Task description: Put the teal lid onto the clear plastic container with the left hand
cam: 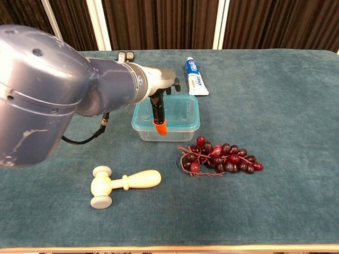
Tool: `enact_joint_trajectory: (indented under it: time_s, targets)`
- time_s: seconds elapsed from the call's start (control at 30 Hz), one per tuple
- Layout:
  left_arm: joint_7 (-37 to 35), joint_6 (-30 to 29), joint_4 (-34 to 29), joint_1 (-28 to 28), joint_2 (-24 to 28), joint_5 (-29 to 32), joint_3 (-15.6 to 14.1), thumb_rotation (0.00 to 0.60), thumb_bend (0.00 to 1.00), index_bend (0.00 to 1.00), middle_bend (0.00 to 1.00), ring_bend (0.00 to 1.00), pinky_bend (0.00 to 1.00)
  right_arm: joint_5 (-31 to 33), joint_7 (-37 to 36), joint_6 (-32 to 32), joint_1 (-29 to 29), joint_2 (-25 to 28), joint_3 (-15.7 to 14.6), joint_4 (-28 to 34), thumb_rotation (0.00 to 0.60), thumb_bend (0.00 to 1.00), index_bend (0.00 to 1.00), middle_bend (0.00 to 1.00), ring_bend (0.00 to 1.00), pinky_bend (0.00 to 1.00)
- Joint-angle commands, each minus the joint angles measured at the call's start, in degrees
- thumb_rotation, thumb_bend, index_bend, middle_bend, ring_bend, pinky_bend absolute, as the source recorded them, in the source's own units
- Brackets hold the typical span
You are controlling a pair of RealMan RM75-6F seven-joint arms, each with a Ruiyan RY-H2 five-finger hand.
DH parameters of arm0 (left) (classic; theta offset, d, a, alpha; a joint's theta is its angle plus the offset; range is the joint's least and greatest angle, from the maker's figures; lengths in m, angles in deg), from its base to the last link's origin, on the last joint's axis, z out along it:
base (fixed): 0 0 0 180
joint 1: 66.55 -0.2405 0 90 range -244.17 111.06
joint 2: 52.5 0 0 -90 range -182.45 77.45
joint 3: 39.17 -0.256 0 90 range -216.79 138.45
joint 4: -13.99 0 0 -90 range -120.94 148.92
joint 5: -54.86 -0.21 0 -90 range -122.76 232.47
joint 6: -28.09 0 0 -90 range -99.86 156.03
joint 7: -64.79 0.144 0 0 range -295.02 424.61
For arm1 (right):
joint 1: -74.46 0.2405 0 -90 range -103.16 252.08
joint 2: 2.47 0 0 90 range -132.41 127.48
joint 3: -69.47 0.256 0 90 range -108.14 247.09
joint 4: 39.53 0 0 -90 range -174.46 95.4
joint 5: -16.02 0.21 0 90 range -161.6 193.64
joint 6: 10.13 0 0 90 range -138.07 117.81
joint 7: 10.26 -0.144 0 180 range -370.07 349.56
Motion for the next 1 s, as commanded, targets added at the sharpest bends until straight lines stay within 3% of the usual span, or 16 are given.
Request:
enact_joint_trajectory:
  time_s: [0.03, 0.47, 0.83, 1.0]
  targets:
    - [0.23, 0.02, -0.11, 0.07, 0.12, 0.11, -0.11, 0.6, 0.13, 0.07, 0.1, 0.01, 0.0, 0.02, 0.0, -0.01, -0.02, 0.01, 0.0, -0.02, 0.6, 0.35, 0.0, 0.0, 0.0, 0.0]
    - [0.6, -0.94, -1.11, 0.22, 0.75, -0.85, -0.81, 0.6, 0.13, 0.03, 0.08, 0.01, 0.0, -0.03, 0.09, -0.03, -0.02, 0.03, -0.02, 0.01, 0.6, 0.35, 0.0, 0.0, 0.0, 0.0]
    - [-0.65, -6.52, -9.69, -2.99, 5.62, -10.1, -5.58, 0.6, 0.13, 0.02, 0.07, 0.01, 0.0, 0.37, 0.72, 0.1, 0.01, -0.08, -0.01, -0.01, 0.6, 0.35, 0.0, 0.0, 0.0, 0.0]
    - [-0.35, -6.61, -13.73, -4.32, 8.45, -11.19, -7.19, 0.6, 0.13, 0.02, 0.08, 0.01, 0.0, 0.41, 1.03, -0.08, 0.0, -0.22, 0.05, -0.1, 0.6, 0.35, 0.0, 0.0, 0.0, 0.0]
